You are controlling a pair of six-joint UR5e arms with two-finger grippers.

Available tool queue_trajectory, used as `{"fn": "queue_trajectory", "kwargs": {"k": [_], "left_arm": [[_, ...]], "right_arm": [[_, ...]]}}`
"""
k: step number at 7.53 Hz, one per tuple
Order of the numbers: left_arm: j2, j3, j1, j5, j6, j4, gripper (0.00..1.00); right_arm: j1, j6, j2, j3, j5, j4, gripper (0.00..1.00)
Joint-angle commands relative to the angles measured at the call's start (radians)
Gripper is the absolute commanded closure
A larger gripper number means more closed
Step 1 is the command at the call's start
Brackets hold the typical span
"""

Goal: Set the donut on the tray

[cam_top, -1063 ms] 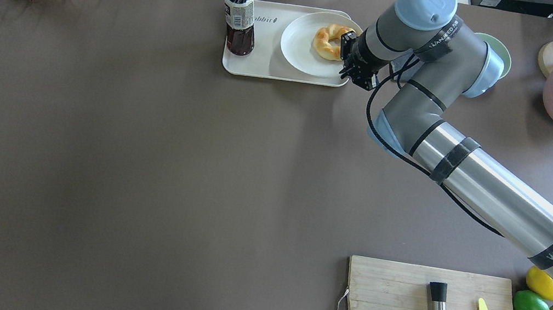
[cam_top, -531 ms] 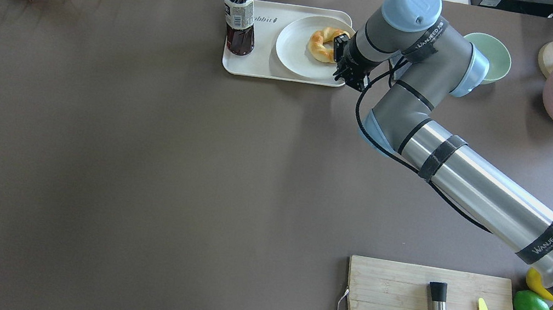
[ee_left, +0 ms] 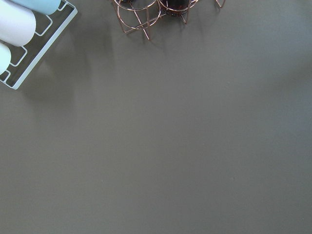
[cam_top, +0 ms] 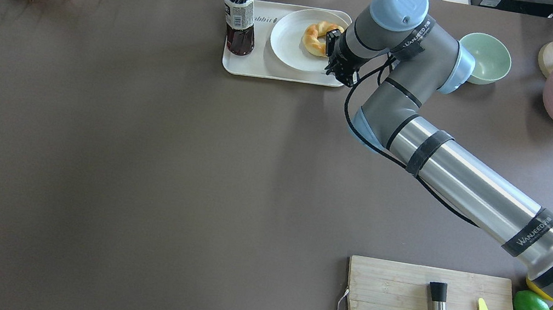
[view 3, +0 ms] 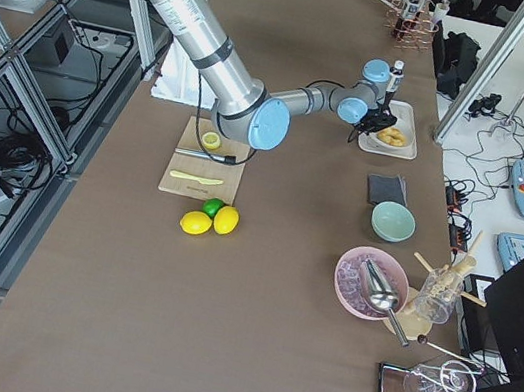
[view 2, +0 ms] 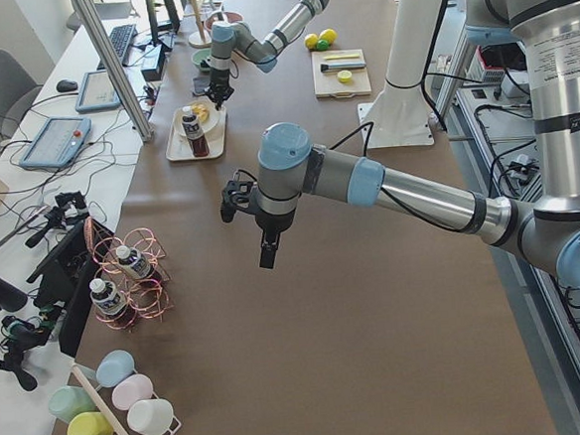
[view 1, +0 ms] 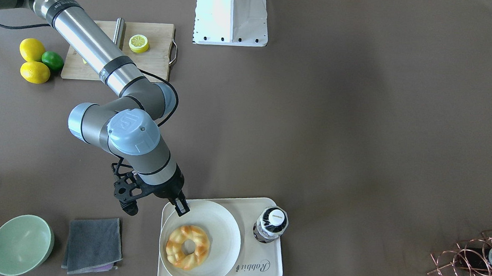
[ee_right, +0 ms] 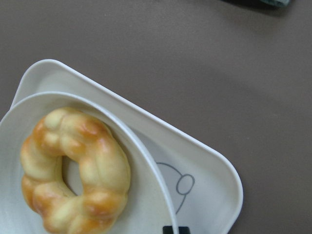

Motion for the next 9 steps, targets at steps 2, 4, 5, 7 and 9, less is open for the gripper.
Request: {"fn": "queue_trajectory", "kwargs": {"k": [2, 4, 5, 7, 9], "left_arm": [[0.005, -0.003, -0.002, 0.0, 0.0, -0.002, 0.03], [-0.002, 0.012, -0.001, 0.0, 0.0, 0.0, 0.03], [-0.004, 0.012, -0.001, 0.0, 0.002, -0.002, 0.03], [-0.004, 0.009, 0.001, 0.0, 0.002, -0.002, 0.03], [-0.008, 0.049, 0.004, 0.0, 0.002, -0.029, 0.03]], "right_arm": [[-0.036, 0.044, 0.015, -0.013, -0.075, 0.006, 0.0], [-0.035, -0.118, -0.014, 0.092, -0.046, -0.02, 0.0], [-0.012, -0.179, -0.066, 0.193, -0.001, -0.08, 0.0], [0.026, -0.302, -0.114, 0.354, 0.072, -0.253, 0.0], [0.084, -0.531, -0.309, 0.65, 0.153, -0.411, 0.0]]}}
